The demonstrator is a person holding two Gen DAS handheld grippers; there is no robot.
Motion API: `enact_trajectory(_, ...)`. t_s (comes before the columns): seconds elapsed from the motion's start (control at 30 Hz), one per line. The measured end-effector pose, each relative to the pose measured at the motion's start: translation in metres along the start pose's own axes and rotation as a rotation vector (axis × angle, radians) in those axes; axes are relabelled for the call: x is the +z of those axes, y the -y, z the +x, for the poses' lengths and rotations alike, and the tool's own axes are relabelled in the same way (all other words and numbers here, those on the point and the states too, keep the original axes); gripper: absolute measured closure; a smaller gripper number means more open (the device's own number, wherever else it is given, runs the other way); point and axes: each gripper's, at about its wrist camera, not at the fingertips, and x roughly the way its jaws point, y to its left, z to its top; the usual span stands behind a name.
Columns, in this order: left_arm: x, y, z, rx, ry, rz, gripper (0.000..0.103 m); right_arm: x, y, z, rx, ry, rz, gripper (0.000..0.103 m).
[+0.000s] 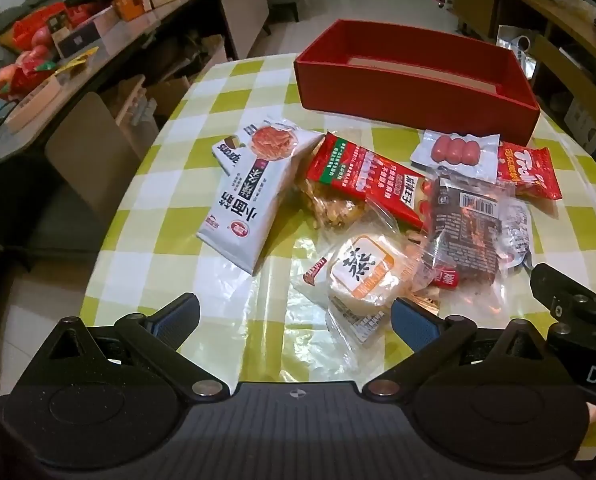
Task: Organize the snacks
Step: 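Move both tools toward the snack pile on the table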
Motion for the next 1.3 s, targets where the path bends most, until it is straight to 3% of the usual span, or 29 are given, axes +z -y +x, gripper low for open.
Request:
enact_trajectory(0.53, -0.001, 0.002, 0.008, -0.031, -0.036, -0.003, 0.001, -0.002, 0.003, 0.005, 0.006, -0.033, 0.000, 0.000)
enact_trajectory(0.97, 0.003, 0.000, 0.018, -0.081, -0.111, -0.026, 0.002, 0.001, 0.004, 0.015, 0.034, -0.067, -0.014, 0.000)
enact_trajectory(1.13, 0.009, -0.007, 0.027, -0.078, -0.126, -0.054, 0.002, 0.008, 0.014, 0.020, 0.035, -0.074, 0.011, 0.000)
enact_trajectory(1.3, 0.017, -0.011, 0.040, -0.143, -0.147, -0.132, 0.002, 0.014, 0.024, 0.026, 0.042, -0.089, 0.050, 0.000)
